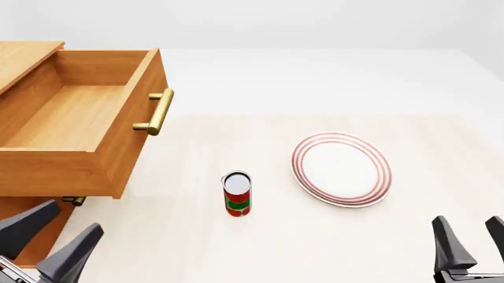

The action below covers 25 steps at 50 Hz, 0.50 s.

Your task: Put the bowl in the top drawer of the cabinet.

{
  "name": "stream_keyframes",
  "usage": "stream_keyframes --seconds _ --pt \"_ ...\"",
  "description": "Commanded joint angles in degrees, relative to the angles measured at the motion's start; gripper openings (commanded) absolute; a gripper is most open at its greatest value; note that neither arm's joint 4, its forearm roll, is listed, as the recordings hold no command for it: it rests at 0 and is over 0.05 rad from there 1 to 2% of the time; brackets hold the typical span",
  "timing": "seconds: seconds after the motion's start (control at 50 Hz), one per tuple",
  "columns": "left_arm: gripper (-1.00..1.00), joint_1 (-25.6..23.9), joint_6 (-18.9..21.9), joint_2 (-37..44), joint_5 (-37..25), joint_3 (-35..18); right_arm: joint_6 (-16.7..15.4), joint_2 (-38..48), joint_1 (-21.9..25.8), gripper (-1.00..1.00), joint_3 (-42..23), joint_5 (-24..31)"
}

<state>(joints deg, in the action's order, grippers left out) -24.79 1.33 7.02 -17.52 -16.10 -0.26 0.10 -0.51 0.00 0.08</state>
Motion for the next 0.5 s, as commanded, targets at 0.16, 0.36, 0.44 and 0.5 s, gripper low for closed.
stream_keyframes --seconds 0.16,0.36,0.44,0.5 --pt "1.00 -6.98 -0.47 6.43 -3.23 -5.78 0.07 0.02 0.14 1.00 -0.01 -0.06" --pt "1.00 -12.27 -0.58 10.19 -3.48 -8.49 0.08 0.02 0.15 1.00 -0.01 -0.04" --pt "1.00 -14.40 -2.17 11.48 -3.27 -9.32 0.06 0.02 0.13 1.00 -0.01 -0.05" --pt "1.00 -16.09 -4.76 12.69 -3.11 -10.00 0.06 0.02 0.14 1.00 -0.01 -0.04"
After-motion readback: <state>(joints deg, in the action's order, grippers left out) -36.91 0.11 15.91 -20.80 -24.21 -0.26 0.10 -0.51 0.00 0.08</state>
